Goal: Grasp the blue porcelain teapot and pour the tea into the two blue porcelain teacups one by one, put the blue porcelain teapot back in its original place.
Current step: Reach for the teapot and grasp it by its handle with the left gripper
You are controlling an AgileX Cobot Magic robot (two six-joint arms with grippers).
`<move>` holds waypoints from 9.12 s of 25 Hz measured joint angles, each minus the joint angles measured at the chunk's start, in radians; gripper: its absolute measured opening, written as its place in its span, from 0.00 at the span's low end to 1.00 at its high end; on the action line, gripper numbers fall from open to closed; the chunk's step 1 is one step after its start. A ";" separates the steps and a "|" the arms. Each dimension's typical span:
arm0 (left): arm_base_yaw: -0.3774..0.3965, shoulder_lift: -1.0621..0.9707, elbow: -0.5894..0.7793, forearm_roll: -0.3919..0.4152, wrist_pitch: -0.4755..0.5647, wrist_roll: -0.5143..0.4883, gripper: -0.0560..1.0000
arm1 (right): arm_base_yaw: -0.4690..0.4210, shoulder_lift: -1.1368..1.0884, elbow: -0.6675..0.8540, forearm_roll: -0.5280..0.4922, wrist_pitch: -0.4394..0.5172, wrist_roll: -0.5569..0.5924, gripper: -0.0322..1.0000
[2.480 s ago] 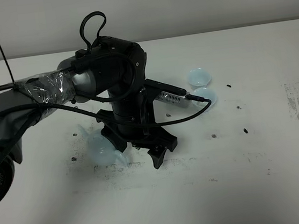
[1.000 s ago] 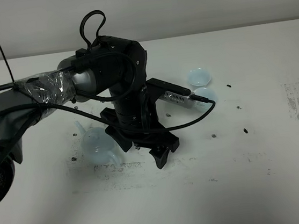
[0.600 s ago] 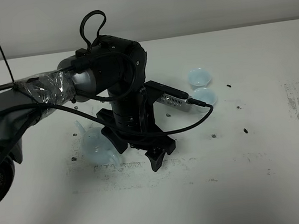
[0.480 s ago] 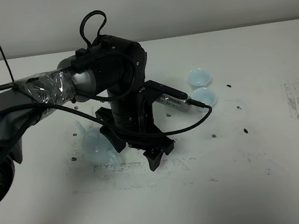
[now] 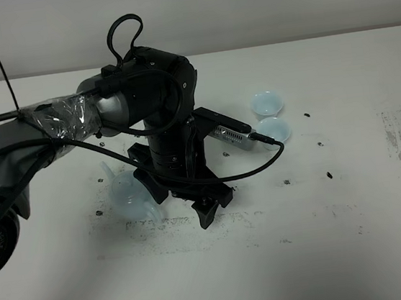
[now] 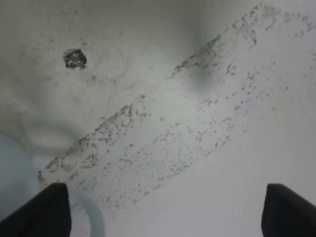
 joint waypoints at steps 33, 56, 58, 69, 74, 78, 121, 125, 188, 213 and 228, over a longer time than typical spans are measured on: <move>-0.003 -0.393 0.128 -0.029 0.000 -0.007 0.76 | 0.000 0.000 0.000 0.000 0.000 0.000 0.60; -0.090 -0.247 0.368 -0.006 -0.218 -0.245 0.76 | 0.000 0.000 0.000 0.000 0.000 0.000 0.60; -0.090 -0.222 0.365 0.000 -0.227 -0.245 0.76 | 0.000 0.000 0.000 0.000 0.000 0.000 0.60; -0.090 -0.194 0.365 0.121 -0.249 -0.269 0.76 | 0.000 0.000 0.000 0.000 0.000 0.000 0.60; -0.090 -0.194 0.364 0.121 -0.246 -0.270 0.76 | 0.000 0.000 0.000 0.000 0.000 0.000 0.60; -0.090 -0.194 0.364 0.140 -0.236 -0.270 0.76 | 0.000 0.000 0.000 0.000 0.000 0.000 0.60; 0.096 -0.437 0.297 0.095 0.000 -0.383 0.76 | 0.000 0.000 0.000 0.000 0.000 0.000 0.60; 0.112 -0.437 0.297 0.079 0.000 -0.397 0.76 | 0.000 0.000 0.000 0.000 0.000 0.000 0.60; 0.188 -0.153 0.246 -0.005 0.000 -0.143 0.76 | 0.000 0.000 0.000 0.000 0.000 0.001 0.60; 0.186 -0.107 0.245 0.031 -0.003 -0.163 0.54 | 0.000 0.000 0.000 0.000 0.000 0.001 0.60; 0.186 -0.075 0.245 0.021 -0.004 -0.185 0.50 | 0.000 0.000 0.000 0.000 0.000 0.001 0.60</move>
